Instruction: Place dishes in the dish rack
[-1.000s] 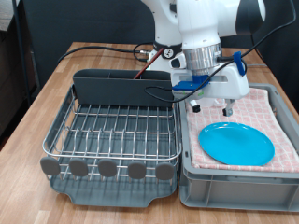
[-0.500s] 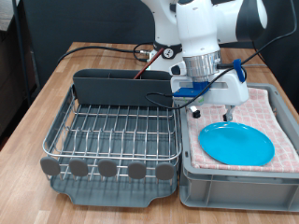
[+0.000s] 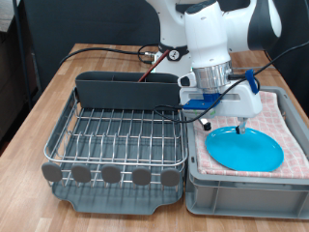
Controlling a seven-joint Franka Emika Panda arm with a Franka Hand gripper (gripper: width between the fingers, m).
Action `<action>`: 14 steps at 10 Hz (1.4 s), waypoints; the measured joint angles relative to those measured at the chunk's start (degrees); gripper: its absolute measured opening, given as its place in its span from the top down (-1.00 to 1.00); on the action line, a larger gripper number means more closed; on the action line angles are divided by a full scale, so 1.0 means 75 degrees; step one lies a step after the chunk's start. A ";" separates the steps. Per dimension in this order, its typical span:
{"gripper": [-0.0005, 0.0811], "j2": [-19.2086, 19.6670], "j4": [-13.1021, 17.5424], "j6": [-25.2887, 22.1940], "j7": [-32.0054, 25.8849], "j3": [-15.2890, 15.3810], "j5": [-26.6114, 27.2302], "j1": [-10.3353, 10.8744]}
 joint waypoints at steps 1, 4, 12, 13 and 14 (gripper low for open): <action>-0.98 0.0105 0.0104 0.0000 -0.0009 0.0006 0.0000 0.0000; -0.98 0.0332 0.0367 0.0006 -0.0038 0.0020 0.0000 0.0000; 0.00 0.0458 0.0531 0.0156 -0.0039 -0.0006 -0.0043 0.0091; 0.00 0.0458 0.0531 0.0203 -0.0037 -0.0007 -0.0043 0.0100; 0.49 0.0457 0.0531 0.0289 -0.0077 0.0021 -0.0028 0.0097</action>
